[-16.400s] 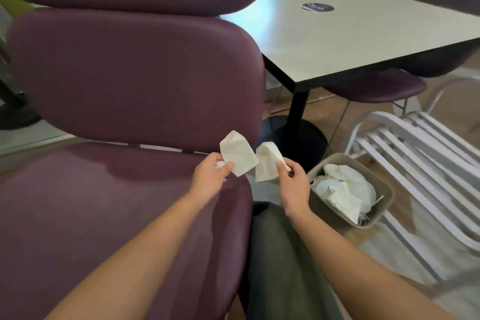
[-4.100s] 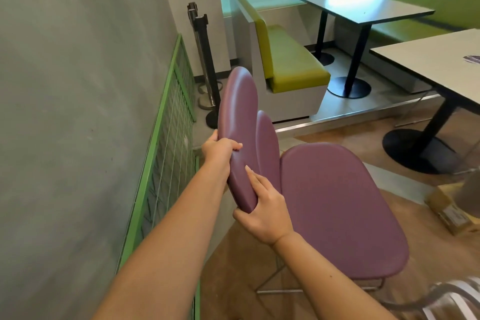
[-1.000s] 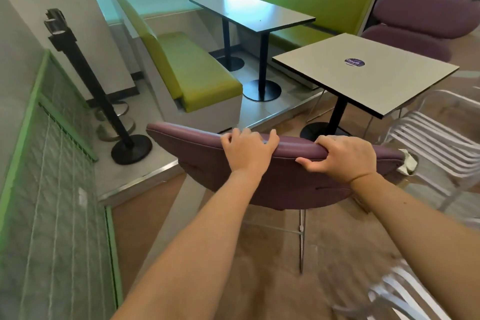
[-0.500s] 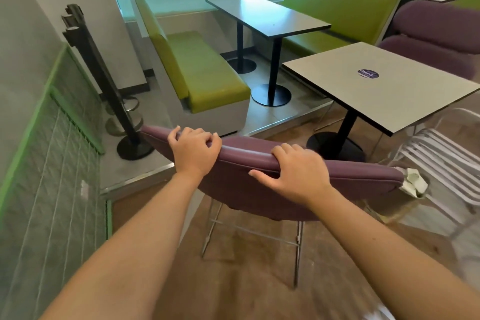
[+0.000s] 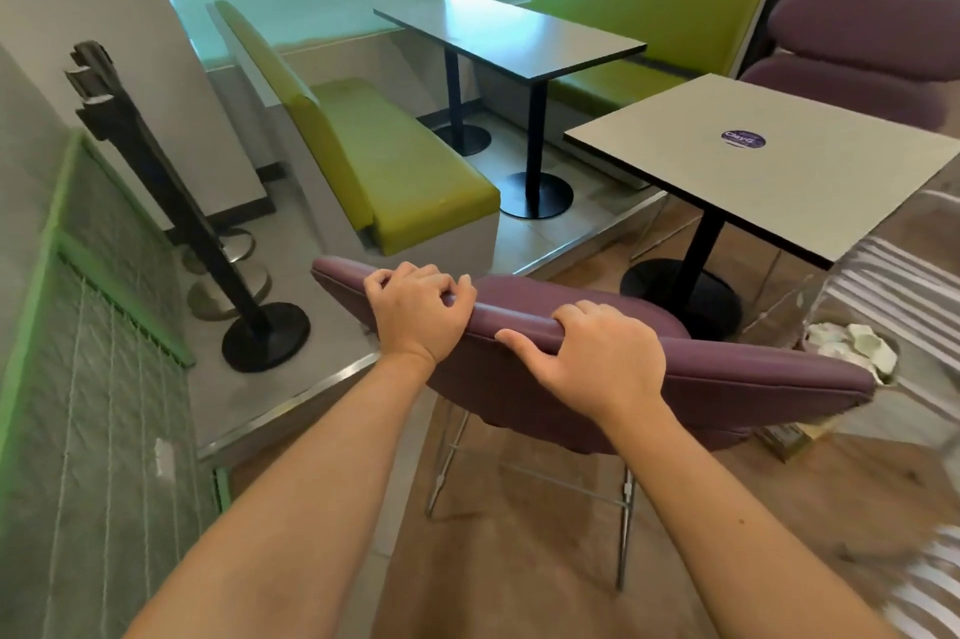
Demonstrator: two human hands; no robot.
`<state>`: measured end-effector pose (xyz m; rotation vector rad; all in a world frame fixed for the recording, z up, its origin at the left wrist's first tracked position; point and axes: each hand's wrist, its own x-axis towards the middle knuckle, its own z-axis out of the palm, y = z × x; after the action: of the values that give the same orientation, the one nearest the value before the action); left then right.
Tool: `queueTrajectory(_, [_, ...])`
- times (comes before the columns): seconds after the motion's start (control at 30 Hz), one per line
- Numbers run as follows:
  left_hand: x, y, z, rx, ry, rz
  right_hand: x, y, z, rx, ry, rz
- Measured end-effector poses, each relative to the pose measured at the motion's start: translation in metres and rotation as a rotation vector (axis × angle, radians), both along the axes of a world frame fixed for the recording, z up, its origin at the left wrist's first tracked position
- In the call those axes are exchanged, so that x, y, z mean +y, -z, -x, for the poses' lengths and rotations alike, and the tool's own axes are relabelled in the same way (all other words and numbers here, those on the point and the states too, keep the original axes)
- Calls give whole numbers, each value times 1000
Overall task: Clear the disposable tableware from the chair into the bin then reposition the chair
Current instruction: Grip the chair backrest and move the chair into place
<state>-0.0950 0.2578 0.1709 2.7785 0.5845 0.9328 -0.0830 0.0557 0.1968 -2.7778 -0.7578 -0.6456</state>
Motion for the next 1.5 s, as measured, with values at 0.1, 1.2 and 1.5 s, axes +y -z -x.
queueTrajectory(0.1, [29,-1,-18,-2,74,-1,29,-1,-8,17,49,-20])
queueTrajectory(1.2, [229,-3,-251,96,445,-55,254,2,-163,18,392,38])
queueTrajectory(1.5, [204,-20,-234,235,826,-289,253,-2,-153,-7,511,23])
